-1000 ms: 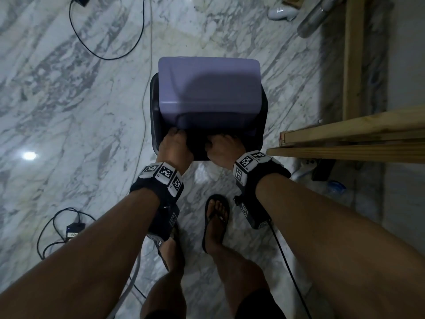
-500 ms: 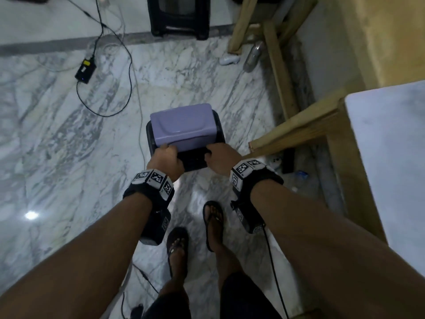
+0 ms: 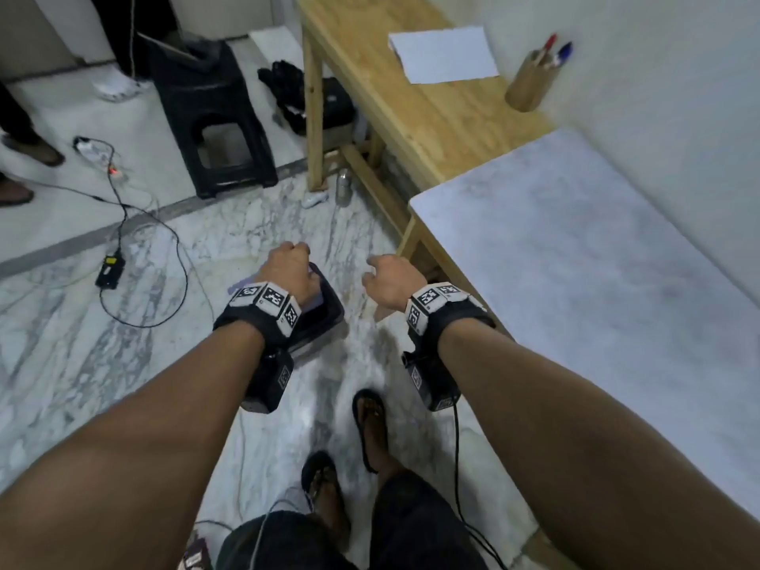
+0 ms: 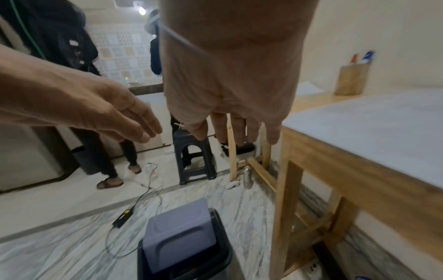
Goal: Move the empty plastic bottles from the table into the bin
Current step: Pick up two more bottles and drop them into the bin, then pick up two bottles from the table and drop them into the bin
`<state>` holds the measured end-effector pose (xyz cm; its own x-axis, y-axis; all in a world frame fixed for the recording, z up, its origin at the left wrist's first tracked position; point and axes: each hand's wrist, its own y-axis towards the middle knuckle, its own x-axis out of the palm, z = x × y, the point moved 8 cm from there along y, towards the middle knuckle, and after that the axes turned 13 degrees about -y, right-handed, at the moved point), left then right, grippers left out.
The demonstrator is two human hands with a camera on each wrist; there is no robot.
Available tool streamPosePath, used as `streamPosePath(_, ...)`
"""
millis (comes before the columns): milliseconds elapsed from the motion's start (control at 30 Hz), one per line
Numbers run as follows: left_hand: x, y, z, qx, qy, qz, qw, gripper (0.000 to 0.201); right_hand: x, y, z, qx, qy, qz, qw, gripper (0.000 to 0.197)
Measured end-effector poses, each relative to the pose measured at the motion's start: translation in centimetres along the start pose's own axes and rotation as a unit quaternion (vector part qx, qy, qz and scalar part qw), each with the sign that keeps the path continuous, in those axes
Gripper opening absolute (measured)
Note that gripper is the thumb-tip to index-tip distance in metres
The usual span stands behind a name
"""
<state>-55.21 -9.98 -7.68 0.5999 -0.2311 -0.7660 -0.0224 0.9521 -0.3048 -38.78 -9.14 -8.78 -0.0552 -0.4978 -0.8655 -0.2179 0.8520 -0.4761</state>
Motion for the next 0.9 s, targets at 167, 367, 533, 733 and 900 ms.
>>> streamPosePath(167, 0.6, -1.2, 9.3, 0.101, 0.028, -0.008, 0.994, 0.041, -3.9, -6.2, 7.2, 0.079, 0.029, 0.059, 0.995, 0.037)
streamPosePath(367, 4.6, -2.9, 22.5, 0.205, 0.069, -0.054, 0.975, 0.042, -5.5, -14.3, 18.3, 0.194, 0.072, 0.097, 0.974, 0.045)
streamPosePath(533, 10.1, -4.6, 32.3, 0.274, 0.090, -0.095, 0.953, 0.042, -5.7, -21.2, 27.4, 0.280, 0.103, 0.128, 0.946, 0.045)
streamPosePath(733, 18.6, -7.9, 43.9, 0.361, 0.111, -0.143, 0.915, 0.044, -3.9, -29.4, 38.8, 0.377, 0.139, 0.155, 0.903, 0.045)
streamPosePath(900, 26.7, -11.0, 52.9, 0.417, 0.131, -0.188, 0.880, 0.046, -2.2, -35.5, 48.6, 0.438, 0.168, 0.170, 0.867, 0.041)
